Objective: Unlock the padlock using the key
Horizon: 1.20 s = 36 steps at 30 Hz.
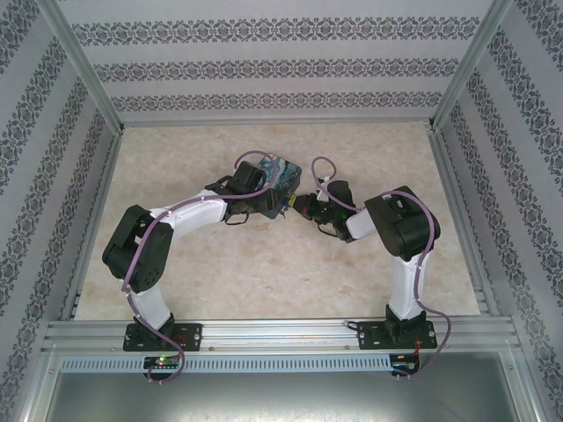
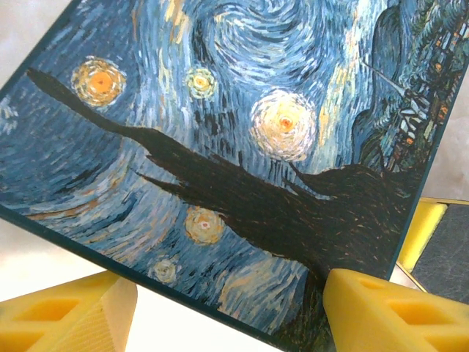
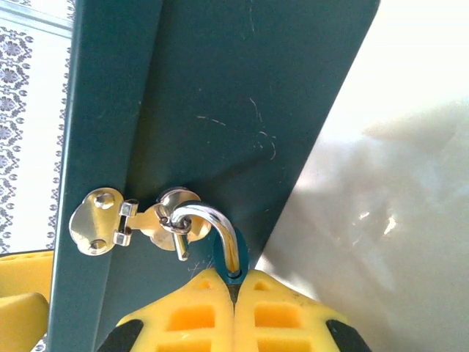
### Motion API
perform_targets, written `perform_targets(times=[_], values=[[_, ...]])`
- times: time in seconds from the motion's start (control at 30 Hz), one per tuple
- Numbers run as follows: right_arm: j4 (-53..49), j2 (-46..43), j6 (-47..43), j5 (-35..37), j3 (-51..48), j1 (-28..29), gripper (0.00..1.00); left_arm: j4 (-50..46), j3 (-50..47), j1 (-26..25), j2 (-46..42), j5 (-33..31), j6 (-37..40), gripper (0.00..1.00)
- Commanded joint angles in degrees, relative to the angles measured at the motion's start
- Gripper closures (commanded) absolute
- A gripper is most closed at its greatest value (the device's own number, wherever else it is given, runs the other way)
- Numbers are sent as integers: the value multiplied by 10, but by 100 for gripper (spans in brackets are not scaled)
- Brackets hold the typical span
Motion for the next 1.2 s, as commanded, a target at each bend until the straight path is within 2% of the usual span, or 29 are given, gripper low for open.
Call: perform_targets(times=[0.0,0.8,0.97,1.17], values=[[-36,-15,24,15,18,-13,100,-88,-27,-2,44,13,14,31],[-268,-37,-26,45,121,-45,100,-93,-20,-2,52,15,17,32],[-367,-46,-74,84,158,-31,100,-95,-17,-2,54,16,17,32],[-433,-63,-100,140,175,-18,100,-97,-13,-3,59,19,17,32]])
